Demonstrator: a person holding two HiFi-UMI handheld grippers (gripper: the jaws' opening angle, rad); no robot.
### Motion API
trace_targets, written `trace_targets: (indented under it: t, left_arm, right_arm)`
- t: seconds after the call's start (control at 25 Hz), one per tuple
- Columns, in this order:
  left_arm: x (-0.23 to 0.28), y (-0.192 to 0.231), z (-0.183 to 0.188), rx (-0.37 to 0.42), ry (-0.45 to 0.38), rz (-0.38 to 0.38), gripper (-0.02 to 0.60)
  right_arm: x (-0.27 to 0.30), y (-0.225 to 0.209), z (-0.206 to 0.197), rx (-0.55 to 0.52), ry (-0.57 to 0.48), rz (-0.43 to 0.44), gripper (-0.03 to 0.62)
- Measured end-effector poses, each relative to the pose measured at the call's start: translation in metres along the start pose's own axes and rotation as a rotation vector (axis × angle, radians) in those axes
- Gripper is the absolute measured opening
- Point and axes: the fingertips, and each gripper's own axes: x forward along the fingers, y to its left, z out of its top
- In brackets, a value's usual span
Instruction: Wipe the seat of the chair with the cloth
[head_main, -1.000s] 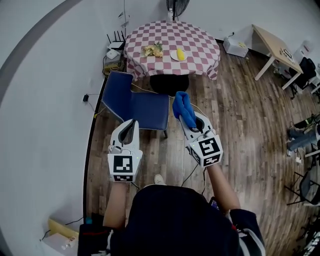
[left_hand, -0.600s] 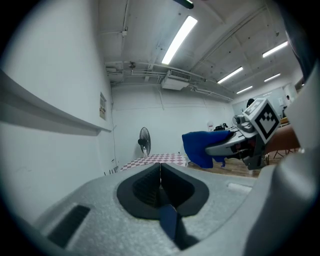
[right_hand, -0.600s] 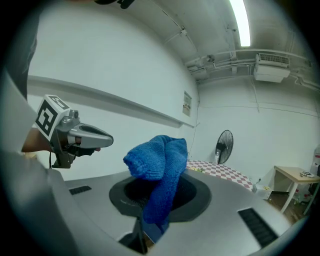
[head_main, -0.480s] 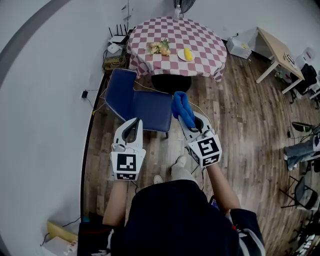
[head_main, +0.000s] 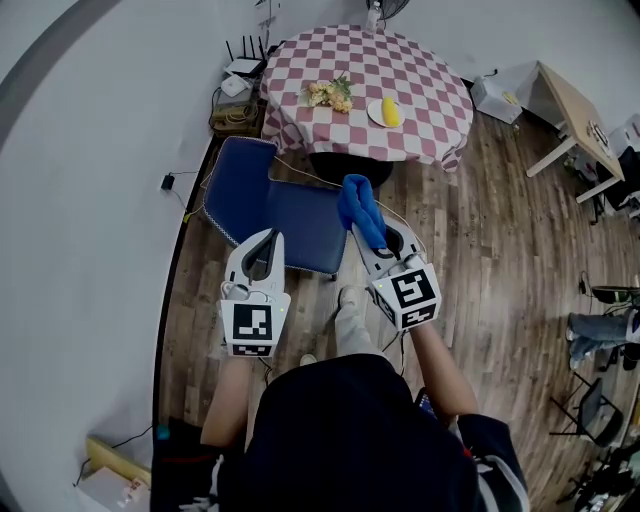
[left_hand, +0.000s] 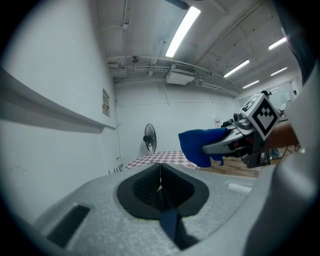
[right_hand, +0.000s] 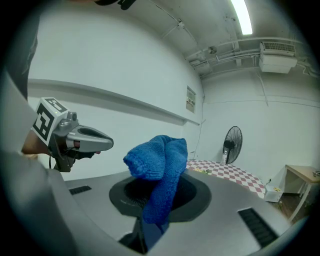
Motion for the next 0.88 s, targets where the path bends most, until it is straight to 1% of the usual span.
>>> trace_targets:
  t: [0.2, 0.32, 0.4, 0.6, 0.76, 0.88]
  left_arm:
    - [0.065, 0.012, 0.010, 0.010, 0.010, 0.035, 0.017]
    - [0.103, 0.015, 0.011, 0.019, 0.034, 0.058, 0.017]
    - [0.126, 0.016, 0.004, 0.017, 0.069, 0.075, 0.017]
    - [0.171, 0.019, -0.015, -0.026, 0.150, 0.132, 0.017]
    - [0.196, 0.022, -0.027, -0.049, 0.199, 0.184, 0.017]
    - [0.206, 0.021, -0.044, -0.070, 0.240, 0.213, 0.017]
  right_arm:
    - [0.046, -0.049, -0.009, 0.011, 0.026, 0.068, 0.066]
    - [0.077, -0.077, -0.012, 0.013, 0.043, 0.118, 0.066]
    - [0.097, -0.094, -0.018, 0.008, 0.056, 0.149, 0.066]
    - [0.141, -0.124, -0.030, 0.025, 0.079, 0.252, 0.066]
    - [0.170, -0.140, -0.040, 0.043, 0.086, 0.328, 0.067]
    - [0.190, -0.146, -0.055, 0.049, 0.113, 0.364, 0.066]
